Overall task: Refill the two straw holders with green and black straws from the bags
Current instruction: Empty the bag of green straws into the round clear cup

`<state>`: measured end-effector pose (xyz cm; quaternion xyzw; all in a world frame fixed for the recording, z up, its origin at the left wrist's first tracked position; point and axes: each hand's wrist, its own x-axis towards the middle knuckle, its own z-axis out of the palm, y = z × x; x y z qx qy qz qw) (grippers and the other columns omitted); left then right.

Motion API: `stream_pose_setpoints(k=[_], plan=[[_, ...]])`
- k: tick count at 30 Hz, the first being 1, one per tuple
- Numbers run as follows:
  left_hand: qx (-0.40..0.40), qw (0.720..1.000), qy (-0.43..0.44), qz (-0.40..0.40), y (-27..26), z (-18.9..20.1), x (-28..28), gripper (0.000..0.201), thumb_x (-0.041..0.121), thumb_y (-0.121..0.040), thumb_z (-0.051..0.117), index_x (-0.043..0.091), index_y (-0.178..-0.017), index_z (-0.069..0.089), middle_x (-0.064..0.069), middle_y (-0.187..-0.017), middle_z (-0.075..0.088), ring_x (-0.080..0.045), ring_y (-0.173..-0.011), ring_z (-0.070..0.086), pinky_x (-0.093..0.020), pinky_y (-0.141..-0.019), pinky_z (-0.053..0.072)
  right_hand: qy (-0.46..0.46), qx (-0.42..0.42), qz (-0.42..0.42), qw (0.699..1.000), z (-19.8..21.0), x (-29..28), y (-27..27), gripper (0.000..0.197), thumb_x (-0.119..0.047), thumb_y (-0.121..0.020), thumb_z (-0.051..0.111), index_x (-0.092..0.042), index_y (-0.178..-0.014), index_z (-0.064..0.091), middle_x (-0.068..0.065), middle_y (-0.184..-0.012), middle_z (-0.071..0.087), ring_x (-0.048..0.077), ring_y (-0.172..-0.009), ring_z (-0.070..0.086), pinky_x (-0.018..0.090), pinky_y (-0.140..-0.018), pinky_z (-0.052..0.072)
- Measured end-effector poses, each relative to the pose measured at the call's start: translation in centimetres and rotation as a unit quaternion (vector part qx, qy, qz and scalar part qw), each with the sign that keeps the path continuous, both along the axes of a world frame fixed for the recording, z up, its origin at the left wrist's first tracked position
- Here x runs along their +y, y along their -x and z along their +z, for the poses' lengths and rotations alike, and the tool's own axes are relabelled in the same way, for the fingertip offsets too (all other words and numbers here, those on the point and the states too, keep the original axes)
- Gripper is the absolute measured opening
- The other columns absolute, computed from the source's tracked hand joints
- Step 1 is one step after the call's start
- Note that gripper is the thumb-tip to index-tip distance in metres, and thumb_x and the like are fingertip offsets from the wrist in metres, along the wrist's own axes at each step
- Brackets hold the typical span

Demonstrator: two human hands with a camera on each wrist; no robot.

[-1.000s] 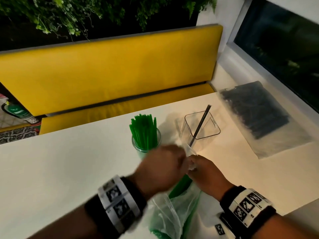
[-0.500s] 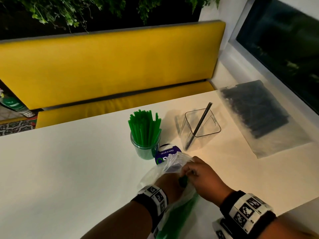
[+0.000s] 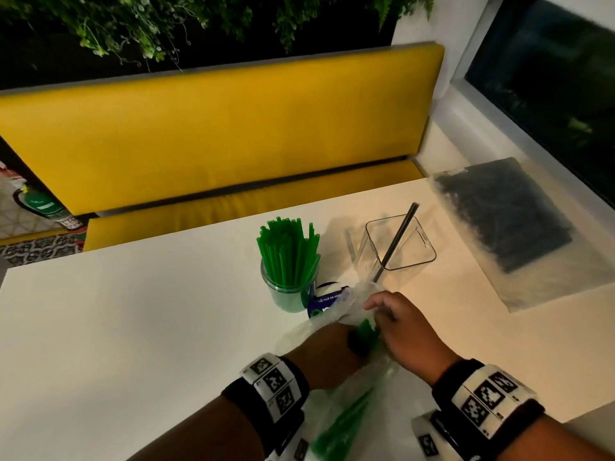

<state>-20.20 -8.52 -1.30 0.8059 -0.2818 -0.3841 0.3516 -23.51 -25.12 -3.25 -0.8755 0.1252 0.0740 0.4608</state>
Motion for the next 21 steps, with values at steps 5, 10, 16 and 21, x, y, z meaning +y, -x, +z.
stream_pose_setpoints(k=[5, 10, 16, 21], plan=[[0.03, 0.983, 0.133, 0.126, -0.1, 3.8, 2.1, 0.01, 0.028, -0.092, 0.066, 0.019, -0.088, 0.065, -0.002, -0.079, 0.068, -0.009, -0.072, 0.065, -0.024, -0.073, 0.055, 0.102, 0.042, 0.02, 0.994, -0.8, -0.1, 0.6, 0.023, -0.007, -0.093, 0.05, -0.03, -0.096, 0.052, -0.002, -0.098, 0.048, 0.006, -0.081, 0.049, 0.009, -0.065, 0.037], [-0.118, 0.872, 0.338, 0.335, -3.3, 12.5, 5.7, 0.026, 0.037, -0.091, 0.061, 0.013, -0.079, 0.066, -0.007, -0.074, 0.072, -0.022, -0.075, 0.071, -0.03, -0.073, 0.058, 0.1, 0.065, 0.028, 0.992, -0.4, 1.1, 0.3, 0.007, -0.028, -0.093, 0.053, -0.031, -0.098, 0.051, -0.003, -0.101, 0.046, 0.006, -0.08, 0.05, 0.014, -0.064, 0.035], [-0.154, 0.811, 0.392, 0.405, -8.0, 13.3, 6.3, 0.023, 0.02, -0.096, 0.062, 0.024, -0.073, 0.065, -0.001, -0.069, 0.067, -0.027, -0.073, 0.068, -0.044, -0.072, 0.056, 0.148, 0.057, 0.099, 0.982, 0.8, 2.8, 0.1, 0.012, -0.028, -0.096, 0.048, -0.036, -0.104, 0.043, -0.004, -0.106, 0.046, 0.004, -0.076, 0.053, 0.019, -0.062, 0.037], [-0.155, 0.821, 0.349, 0.425, -9.2, 10.1, 4.8, 0.018, 0.016, -0.09, 0.07, -0.001, -0.085, 0.066, -0.012, -0.075, 0.07, -0.016, -0.069, 0.068, -0.027, -0.066, 0.055, 0.148, 0.057, 0.092, 0.983, 0.5, 3.1, 0.1, 0.017, -0.026, -0.094, 0.048, -0.038, -0.104, 0.041, -0.005, -0.107, 0.048, 0.009, -0.077, 0.057, 0.029, -0.072, 0.048]])
